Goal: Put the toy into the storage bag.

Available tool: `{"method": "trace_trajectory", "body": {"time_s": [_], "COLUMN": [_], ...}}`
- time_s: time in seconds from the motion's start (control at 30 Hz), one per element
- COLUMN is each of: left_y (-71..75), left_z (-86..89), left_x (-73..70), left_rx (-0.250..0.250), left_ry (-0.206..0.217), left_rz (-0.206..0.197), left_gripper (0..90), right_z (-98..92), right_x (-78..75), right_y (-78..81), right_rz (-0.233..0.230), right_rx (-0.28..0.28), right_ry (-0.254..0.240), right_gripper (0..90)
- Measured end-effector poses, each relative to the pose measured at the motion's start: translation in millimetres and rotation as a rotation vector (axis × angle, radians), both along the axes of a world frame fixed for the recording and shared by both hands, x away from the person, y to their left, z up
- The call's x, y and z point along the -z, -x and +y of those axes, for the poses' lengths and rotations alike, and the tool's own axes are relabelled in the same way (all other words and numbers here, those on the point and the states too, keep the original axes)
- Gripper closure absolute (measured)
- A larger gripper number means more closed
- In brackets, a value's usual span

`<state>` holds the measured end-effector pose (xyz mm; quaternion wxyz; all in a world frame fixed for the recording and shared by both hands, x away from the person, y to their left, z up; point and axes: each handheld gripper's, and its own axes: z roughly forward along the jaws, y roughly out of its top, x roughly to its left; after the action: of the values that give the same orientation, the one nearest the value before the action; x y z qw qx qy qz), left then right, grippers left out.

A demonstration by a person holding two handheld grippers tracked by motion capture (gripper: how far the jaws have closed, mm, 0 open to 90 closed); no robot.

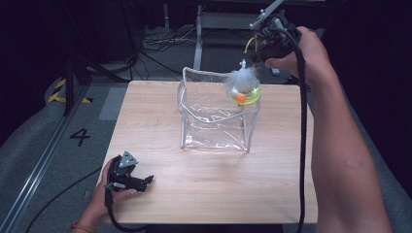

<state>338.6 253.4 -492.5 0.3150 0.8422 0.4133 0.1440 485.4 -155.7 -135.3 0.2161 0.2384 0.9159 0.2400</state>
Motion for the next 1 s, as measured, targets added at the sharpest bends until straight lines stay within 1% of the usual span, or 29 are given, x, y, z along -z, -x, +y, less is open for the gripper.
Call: {"method": "trace_trajectory", "body": {"time_s": [0.03,0.1,0.13,0.33,0.4,0.43,0.67,0.73,0.77,0.8,0.83,0.93,1.0], "left_y": [0.0,-0.2,-0.3,-0.2,-0.2,-0.2,-0.3,-0.3,-0.3,-0.3,-0.3,-0.3,-0.3], "left_z": [0.0,0.4,0.4,0.0,0.0,0.0,0.2,0.2,0.2,0.2,0.2,0.2,0.3], "left_x": [0.0,-0.3,-0.2,0.2,0.2,0.2,0.1,0.1,0.1,0.1,0.1,0.1,0.0], "left_rx": [0.0,0.006,0.006,0.001,0.002,0.002,0.004,0.004,0.004,0.004,0.004,0.004,0.006], "left_ry": [0.0,-0.001,0.0,0.002,0.002,0.002,-0.001,-0.001,-0.001,-0.001,-0.001,-0.001,-0.001], "left_rz": [0.0,0.004,0.004,-0.002,-0.001,-0.001,-0.001,0.0,0.0,-0.001,-0.001,-0.001,0.001], "left_gripper": [0.6,0.6,0.6,0.6,0.6,0.5,0.5,0.6,0.6,0.6,0.6,0.6,0.5], "right_z": [2.8,8.1,9.7,16.5,17.1,17.5,17.3,17.5,17.5,17.5,17.5,17.1,16.1], "right_x": [1.7,5.6,7.1,19.9,22.2,25.1,44.9,51.7,51.7,59.8,59.8,71.7,77.3], "right_y": [-1.5,-3.8,-4.7,-12.0,-12.7,-13.5,-18.7,-20.4,-20.4,-22.2,-22.2,-24.6,-25.7], "right_rz": [0.001,0.004,0.009,0.03,0.033,0.039,0.064,0.072,0.072,0.08,0.08,0.099,0.107], "right_rx": [-0.003,-0.004,-0.007,-0.007,-0.009,-0.016,-0.018,-0.016,-0.016,-0.014,-0.014,-0.016,-0.017], "right_ry": [-0.003,0.016,0.018,0.018,0.015,0.008,-0.002,0.006,0.006,0.012,0.012,0.024,0.022], "right_gripper": [88.3,88.2,88.2,88.2,88.2,88.2,88.2,88.2,88.2,88.1,88.1,88.1,88.1]}}
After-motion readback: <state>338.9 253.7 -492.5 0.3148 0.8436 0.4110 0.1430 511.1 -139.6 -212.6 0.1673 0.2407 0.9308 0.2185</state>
